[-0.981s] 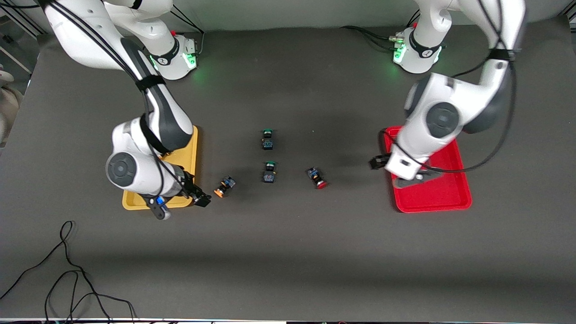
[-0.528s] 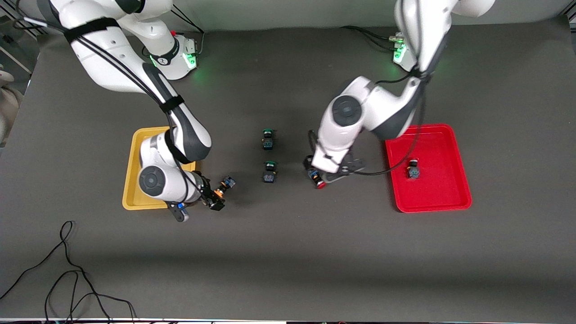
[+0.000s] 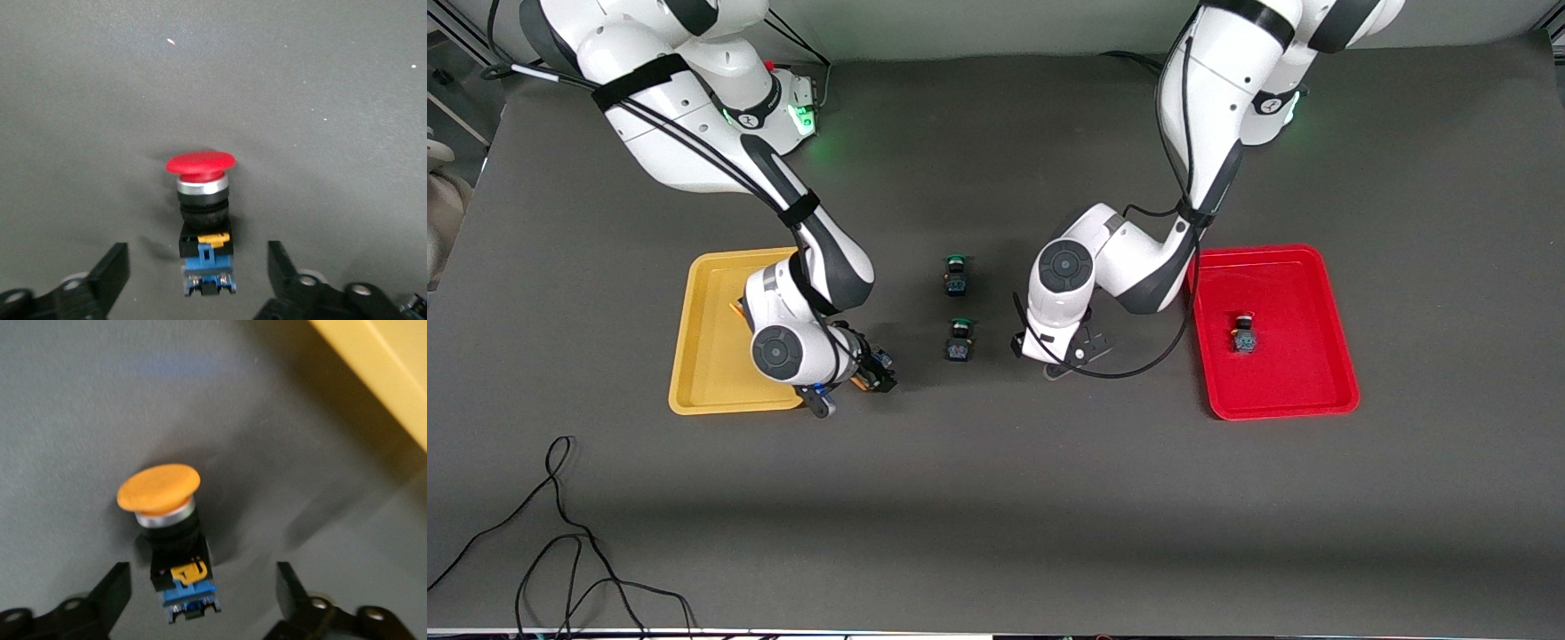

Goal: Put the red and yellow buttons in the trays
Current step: 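Grasp second yellow button with the right gripper while the left gripper grasps red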

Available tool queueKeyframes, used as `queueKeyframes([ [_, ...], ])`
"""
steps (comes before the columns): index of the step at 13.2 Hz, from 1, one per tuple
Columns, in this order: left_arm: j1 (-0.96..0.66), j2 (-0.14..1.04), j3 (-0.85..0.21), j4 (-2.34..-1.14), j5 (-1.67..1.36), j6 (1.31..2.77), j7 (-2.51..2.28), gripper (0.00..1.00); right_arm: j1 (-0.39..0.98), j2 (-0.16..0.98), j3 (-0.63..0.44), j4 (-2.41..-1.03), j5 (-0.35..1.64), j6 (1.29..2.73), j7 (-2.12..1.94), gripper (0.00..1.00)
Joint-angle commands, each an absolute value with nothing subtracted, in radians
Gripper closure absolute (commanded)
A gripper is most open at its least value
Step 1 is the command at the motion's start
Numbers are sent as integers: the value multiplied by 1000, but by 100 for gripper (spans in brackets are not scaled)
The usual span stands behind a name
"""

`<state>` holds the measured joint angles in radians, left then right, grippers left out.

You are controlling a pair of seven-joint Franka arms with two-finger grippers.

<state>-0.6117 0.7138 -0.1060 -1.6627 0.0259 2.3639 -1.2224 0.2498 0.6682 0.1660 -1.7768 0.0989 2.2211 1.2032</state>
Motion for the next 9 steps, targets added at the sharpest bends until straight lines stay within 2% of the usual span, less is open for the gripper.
queueKeyframes([
  [1,-632,719,-89,-1637,48,2353,-1281,59,253,640,169,-1809,61,2238,1230,67],
  [2,-632,724,-89,-1637,48,2353,-1284,76,253,638,169,-1809,60,2238,1229,84],
  [3,-632,724,-89,-1637,48,2353,-1287,88,252,637,169,-1807,58,2238,1226,93],
  [4,-630,721,-89,-1635,48,2350,-1287,92,247,623,167,-1806,58,2234,1221,99],
  [6,-606,684,-87,-1625,49,2320,-1276,93,239,559,167,-1799,60,2201,1220,99],
  [9,-471,517,-101,-1640,-13,2140,-1053,97,183,380,158,-1796,60,2016,1119,99],
])
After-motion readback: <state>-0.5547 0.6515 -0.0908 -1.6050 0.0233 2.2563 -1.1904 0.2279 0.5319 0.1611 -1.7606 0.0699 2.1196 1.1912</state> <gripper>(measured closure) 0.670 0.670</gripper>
